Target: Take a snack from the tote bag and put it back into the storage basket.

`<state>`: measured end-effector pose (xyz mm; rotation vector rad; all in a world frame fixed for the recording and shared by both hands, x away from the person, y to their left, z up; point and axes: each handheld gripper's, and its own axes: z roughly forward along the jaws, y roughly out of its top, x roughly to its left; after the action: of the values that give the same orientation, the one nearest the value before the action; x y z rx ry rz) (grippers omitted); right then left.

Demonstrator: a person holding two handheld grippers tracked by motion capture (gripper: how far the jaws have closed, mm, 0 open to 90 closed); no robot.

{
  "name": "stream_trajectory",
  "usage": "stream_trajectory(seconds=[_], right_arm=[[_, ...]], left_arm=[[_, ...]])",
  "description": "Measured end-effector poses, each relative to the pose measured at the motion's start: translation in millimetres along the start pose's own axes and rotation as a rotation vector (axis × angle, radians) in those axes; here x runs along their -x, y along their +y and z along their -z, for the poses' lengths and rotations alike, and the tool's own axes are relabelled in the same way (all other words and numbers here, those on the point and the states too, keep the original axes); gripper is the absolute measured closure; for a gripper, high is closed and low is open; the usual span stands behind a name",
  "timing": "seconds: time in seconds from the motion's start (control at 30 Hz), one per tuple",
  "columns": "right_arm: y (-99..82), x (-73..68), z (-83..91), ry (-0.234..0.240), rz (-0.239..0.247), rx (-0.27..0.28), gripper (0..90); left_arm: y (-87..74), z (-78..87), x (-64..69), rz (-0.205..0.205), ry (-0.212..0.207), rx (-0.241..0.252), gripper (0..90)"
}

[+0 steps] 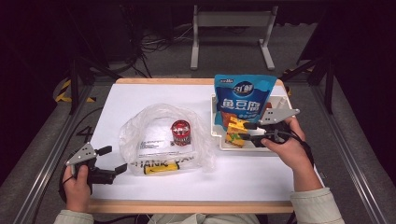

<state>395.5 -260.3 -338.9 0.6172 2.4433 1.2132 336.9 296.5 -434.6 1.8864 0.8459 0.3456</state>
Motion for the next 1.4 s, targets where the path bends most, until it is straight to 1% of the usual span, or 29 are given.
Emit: stream_trajectory(seconds=[0.07, 0.2, 0.33, 0.43, 0.8, 0.93, 0.97, 1.07, 1.1, 1.13, 1.17, 1.23, 1.27, 1.4], right_arm=[[-1.1, -0.3, -0.3, 0.009, -0.004, -0.006, 62.8], [-4.3, -0.2, -1.6, 0.042, -0.003, -0.046, 74.8], [-7.9, 0.9, -5.1, 0.055, -0.007, -0.074, 81.4], [-11.1, 2.1, -9.1, 0.06, -0.008, -0.096, 84.3], [-22.1, 7.2, -23.4, 0.065, -0.031, -0.16, 87.8], [-24.2, 7.9, -26.9, 0.067, -0.034, -0.172, 87.9], [-25.5, 8.1, -29.1, 0.061, -0.04, -0.19, 87.9], [-26.9, 8.7, -31.1, 0.054, -0.039, -0.202, 87.9], [-28.7, 9.4, -34.0, 0.052, -0.047, -0.217, 88.1], [-28.7, 9.4, -34.0, 0.052, -0.047, -0.217, 88.1], [-30.2, 9.8, -36.5, 0.049, -0.05, -0.231, 88.6], [-30.7, 10.0, -37.3, 0.046, -0.05, -0.237, 89.0], [-32.5, 10.5, -39.6, 0.04, -0.054, -0.253, 89.4], [-34.7, 11.5, -42.0, 0.035, -0.055, -0.265, 90.0]], left_arm=[[0.0, -0.2, 0.3, 0.003, -0.001, 0.0, 2.3], [0.1, -0.1, 0.1, 0.001, -0.001, 0.0, 2.3], [0.3, -0.5, 0.6, 0.0, -0.004, 0.001, 2.3], [0.4, -0.6, 0.6, 0.0, -0.005, 0.0, 2.4], [1.0, 0.4, 0.5, -0.005, -0.003, 0.001, 2.3], [0.9, 0.2, 0.7, -0.003, -0.002, 0.002, 2.3], [1.0, 0.1, 0.8, -0.004, -0.003, 0.002, 2.3], [0.9, 0.1, 0.9, -0.001, -0.003, 0.002, 2.3], [1.0, 0.4, 0.5, -0.005, -0.003, 0.001, 2.3], [1.0, 0.4, 0.5, -0.005, -0.003, 0.001, 2.3], [1.0, 0.4, 0.6, -0.003, -0.003, 0.001, 2.3], [1.0, 0.4, 0.5, -0.004, -0.003, 0.001, 2.3], [1.0, 0.4, 0.6, -0.003, -0.003, 0.001, 2.3], [1.0, 0.2, 0.6, -0.004, -0.002, 0.002, 2.3]])
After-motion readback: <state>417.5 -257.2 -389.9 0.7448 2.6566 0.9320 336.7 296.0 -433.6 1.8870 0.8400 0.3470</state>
